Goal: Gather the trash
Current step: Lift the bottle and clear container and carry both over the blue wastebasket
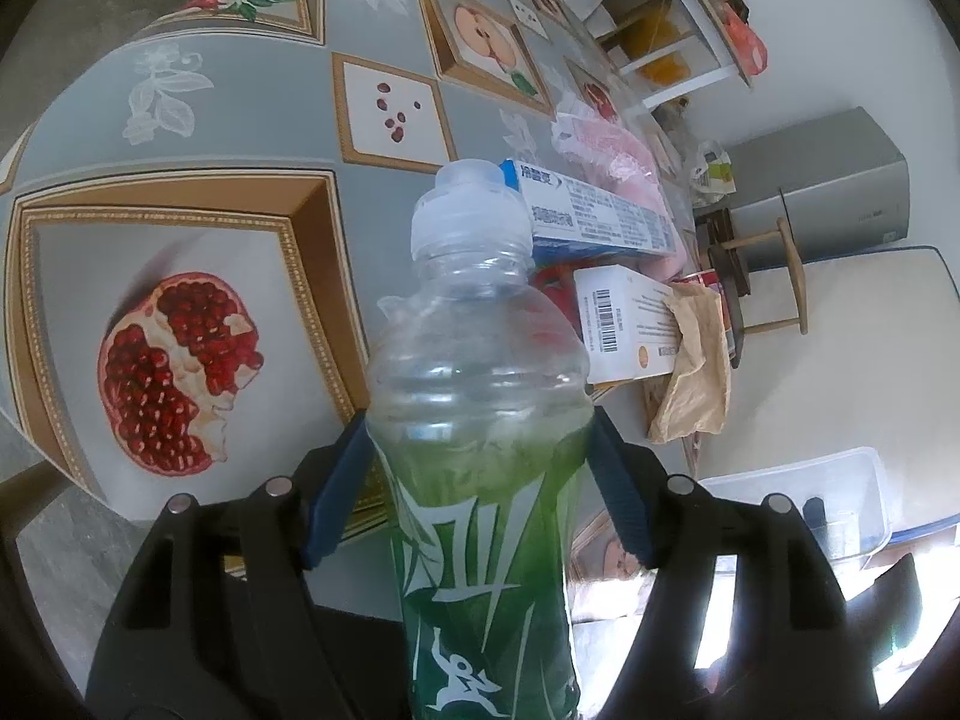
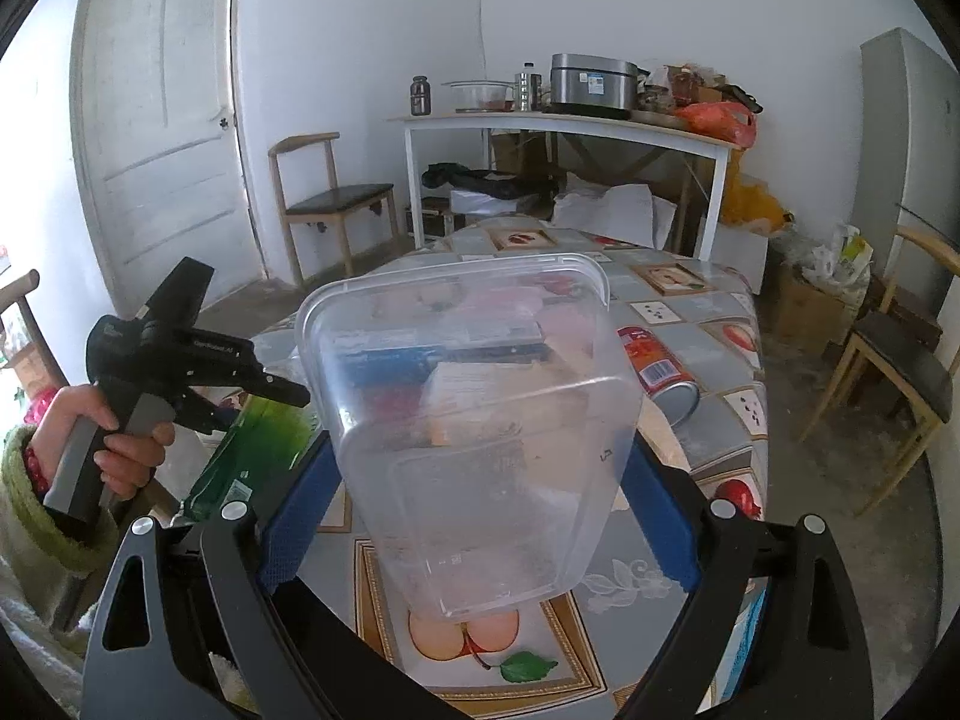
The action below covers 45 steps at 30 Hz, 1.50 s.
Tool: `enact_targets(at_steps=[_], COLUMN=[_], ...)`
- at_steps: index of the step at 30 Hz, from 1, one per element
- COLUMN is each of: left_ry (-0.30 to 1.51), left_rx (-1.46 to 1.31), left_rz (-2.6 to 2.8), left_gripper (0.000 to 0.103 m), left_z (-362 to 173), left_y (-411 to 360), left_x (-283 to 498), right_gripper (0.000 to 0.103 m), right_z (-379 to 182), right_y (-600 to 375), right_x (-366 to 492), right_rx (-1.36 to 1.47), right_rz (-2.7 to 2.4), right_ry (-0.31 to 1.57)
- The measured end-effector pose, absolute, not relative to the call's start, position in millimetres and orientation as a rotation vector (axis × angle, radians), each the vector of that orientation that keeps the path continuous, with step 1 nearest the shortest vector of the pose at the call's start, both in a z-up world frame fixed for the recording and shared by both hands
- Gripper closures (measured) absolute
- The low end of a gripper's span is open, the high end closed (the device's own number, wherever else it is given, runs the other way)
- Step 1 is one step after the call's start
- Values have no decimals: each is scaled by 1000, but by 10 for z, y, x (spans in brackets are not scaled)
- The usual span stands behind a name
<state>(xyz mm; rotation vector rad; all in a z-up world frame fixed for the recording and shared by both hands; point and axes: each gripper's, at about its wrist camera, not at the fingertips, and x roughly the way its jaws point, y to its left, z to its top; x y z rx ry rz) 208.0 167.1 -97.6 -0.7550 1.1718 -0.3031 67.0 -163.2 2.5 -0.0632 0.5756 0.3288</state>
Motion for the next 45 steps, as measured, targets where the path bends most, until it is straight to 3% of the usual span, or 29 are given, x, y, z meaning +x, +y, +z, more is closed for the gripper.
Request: enact_targets(at_steps=[7, 28, 45], left_ry=[1145, 647, 555], left_rx=[-777, -455, -399], left_rz=[-311, -355, -400], left_gripper=[37, 37, 37], left_z=[-948, 209, 514], left_y=[1675, 1347, 931], left_x=[2044, 1309, 1292], right_gripper=[15, 16, 16], right_z=[36, 49, 81], right_y=[-1670, -1771, -2158], right_x=[672, 686, 646], right_rx=[-50, 15, 113], right_rz=[326, 276, 227], right_ry=[576, 567, 557])
